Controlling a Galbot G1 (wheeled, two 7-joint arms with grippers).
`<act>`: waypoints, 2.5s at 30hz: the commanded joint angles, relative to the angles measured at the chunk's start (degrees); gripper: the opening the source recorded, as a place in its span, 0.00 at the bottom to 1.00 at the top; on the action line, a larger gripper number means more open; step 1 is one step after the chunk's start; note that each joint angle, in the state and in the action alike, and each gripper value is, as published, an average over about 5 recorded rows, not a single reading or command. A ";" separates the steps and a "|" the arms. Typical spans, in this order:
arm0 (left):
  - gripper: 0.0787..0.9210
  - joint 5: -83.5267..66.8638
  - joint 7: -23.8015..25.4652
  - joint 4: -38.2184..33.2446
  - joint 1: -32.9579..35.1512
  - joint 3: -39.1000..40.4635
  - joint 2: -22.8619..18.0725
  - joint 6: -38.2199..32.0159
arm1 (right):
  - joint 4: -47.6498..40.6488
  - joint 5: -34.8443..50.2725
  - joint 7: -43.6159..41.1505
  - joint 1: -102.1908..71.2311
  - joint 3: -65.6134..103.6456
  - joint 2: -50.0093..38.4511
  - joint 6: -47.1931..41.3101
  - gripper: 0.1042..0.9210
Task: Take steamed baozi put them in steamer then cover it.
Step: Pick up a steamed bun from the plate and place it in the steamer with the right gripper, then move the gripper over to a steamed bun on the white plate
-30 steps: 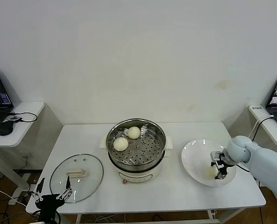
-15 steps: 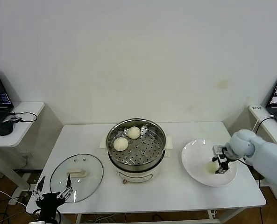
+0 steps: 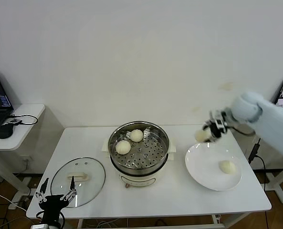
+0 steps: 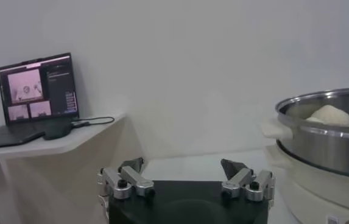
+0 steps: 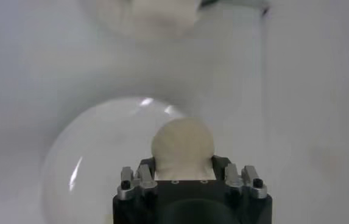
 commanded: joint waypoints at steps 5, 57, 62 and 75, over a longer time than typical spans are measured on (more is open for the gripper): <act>0.88 -0.24 -0.02 0.23 -0.35 -0.59 0.05 -0.02 | 1.06 10.16 4.00 11.98 -11.15 18.37 1.38 0.59; 0.88 -0.83 -0.36 -0.61 -0.23 -1.58 -2.26 -0.29 | -2.05 -7.95 4.16 7.88 -21.50 25.41 35.22 0.85; 0.88 -0.85 -0.34 -0.76 -0.45 -1.83 -1.96 -0.28 | -2.23 -6.23 3.56 10.67 -17.86 21.69 29.92 0.88; 0.88 -0.54 -0.22 -0.80 -0.93 -1.42 -0.52 -0.22 | 7.06 1.55 1.35 8.08 -10.09 -6.18 2.51 0.88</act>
